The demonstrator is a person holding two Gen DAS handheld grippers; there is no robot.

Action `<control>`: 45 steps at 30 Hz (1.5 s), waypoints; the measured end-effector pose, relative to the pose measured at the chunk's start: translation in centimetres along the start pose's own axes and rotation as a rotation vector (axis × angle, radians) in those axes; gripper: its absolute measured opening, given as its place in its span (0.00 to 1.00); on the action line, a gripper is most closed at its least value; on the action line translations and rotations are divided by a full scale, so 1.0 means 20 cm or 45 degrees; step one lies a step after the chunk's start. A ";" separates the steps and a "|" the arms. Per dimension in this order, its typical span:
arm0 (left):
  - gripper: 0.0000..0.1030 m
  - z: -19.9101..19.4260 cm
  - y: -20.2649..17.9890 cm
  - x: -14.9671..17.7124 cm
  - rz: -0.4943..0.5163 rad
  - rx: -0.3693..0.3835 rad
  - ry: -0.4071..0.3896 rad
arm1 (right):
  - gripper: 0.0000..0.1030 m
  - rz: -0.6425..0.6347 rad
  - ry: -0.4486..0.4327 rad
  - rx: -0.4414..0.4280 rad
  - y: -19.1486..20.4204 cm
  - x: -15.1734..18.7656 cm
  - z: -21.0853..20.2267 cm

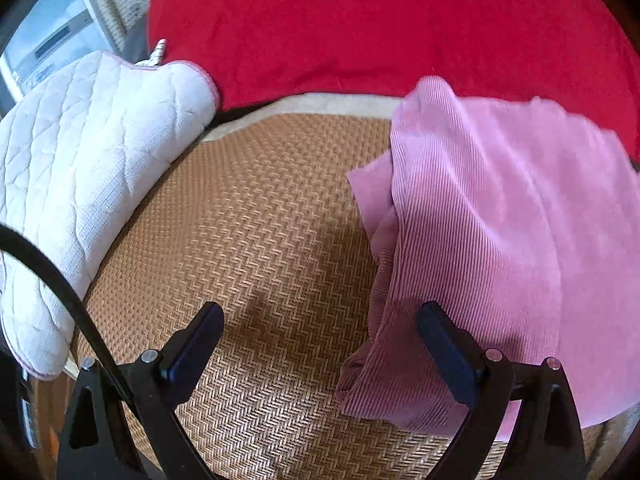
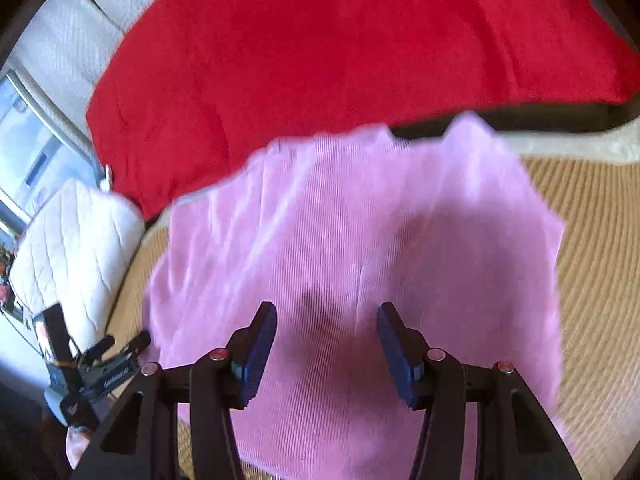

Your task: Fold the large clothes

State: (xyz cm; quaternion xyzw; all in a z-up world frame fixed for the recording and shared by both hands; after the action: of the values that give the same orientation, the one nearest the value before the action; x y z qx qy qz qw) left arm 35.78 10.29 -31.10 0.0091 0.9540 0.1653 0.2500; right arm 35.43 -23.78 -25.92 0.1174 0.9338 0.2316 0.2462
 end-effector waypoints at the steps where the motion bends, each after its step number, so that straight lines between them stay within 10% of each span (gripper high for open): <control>1: 0.96 -0.01 0.00 -0.01 0.005 -0.012 -0.009 | 0.55 -0.005 0.035 0.021 0.00 0.03 0.04; 14: 0.96 -0.08 -0.02 -0.02 0.094 -0.125 -0.062 | 0.56 -0.168 0.034 -0.031 0.20 0.10 0.09; 26: 0.96 -0.18 0.14 0.15 -0.101 0.000 -0.080 | 0.56 -0.177 0.019 -0.112 0.28 0.19 -0.01; 36: 0.96 -0.26 0.12 0.36 -0.336 0.486 -0.150 | 0.56 -0.214 0.027 -0.187 0.42 0.30 -0.03; 45: 0.96 -0.18 -0.04 0.28 -0.413 0.696 -0.158 | 0.53 -0.181 0.038 -0.116 0.33 0.26 0.10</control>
State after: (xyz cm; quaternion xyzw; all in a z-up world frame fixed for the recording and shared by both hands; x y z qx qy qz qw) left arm 29.18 8.96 -30.99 -0.0661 0.9351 -0.1399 0.3189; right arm 32.71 -15.55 -26.27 0.0362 0.9319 0.2574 0.2532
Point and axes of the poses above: each gripper's, at about its wrist camera, not at the fingertips, and z roughly the way its jaws point, y to its left, x to its underside, the point moved 4 cm from there along z, roughly the way its jaws point, and after that the axes turned 11 degrees about z, right-handed, at the moved point
